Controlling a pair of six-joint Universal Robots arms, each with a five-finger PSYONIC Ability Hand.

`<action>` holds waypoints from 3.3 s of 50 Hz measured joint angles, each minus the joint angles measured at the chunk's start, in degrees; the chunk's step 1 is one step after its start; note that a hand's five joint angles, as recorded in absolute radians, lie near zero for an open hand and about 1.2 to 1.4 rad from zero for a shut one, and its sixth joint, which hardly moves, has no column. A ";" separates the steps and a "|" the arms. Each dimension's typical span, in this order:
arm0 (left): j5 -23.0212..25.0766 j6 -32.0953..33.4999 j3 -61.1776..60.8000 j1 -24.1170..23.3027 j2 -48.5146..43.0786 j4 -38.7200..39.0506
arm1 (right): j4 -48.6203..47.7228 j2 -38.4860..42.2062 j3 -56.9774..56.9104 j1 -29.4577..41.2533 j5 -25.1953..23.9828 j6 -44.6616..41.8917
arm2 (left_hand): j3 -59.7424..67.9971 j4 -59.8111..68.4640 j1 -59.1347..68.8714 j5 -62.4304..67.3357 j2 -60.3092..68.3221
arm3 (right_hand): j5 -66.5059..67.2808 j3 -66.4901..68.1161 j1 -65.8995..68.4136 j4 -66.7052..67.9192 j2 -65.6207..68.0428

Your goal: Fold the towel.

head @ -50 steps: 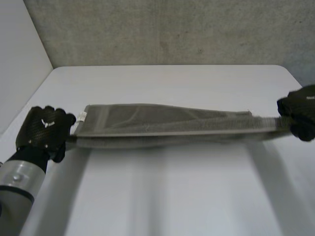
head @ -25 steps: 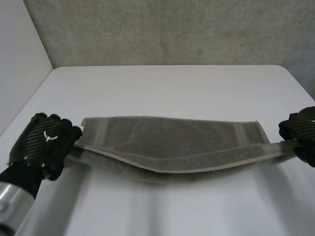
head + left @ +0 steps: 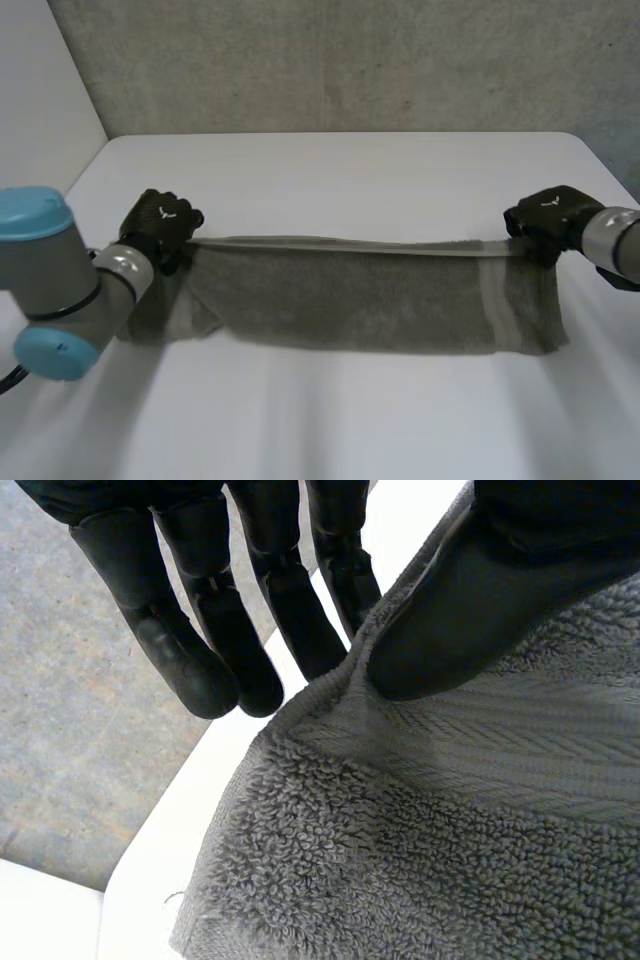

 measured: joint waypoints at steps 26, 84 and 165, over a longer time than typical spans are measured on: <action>-4.29 -0.12 20.06 -3.12 -17.13 -0.04 | -16.17 16.60 -12.83 4.61 12.47 6.32 | -68.55 -67.11 -59.81 -64.24 -64.23 | -60.37 -59.25 -56.69 -58.91 -57.24; -0.72 -5.43 -16.07 2.23 9.40 0.73 | -24.39 -2.46 27.68 -4.14 2.04 2.95 | -73.11 -71.17 -63.57 -67.35 -69.33 | -0.25 -1.21 -2.36 -0.12 -0.47; -2.65 -13.60 -9.46 -15.83 12.16 0.45 | -26.76 -7.41 34.61 14.17 6.98 5.95 | -73.13 -71.25 -63.68 -67.71 -69.48 | -3.31 -5.11 -5.83 -3.25 -3.76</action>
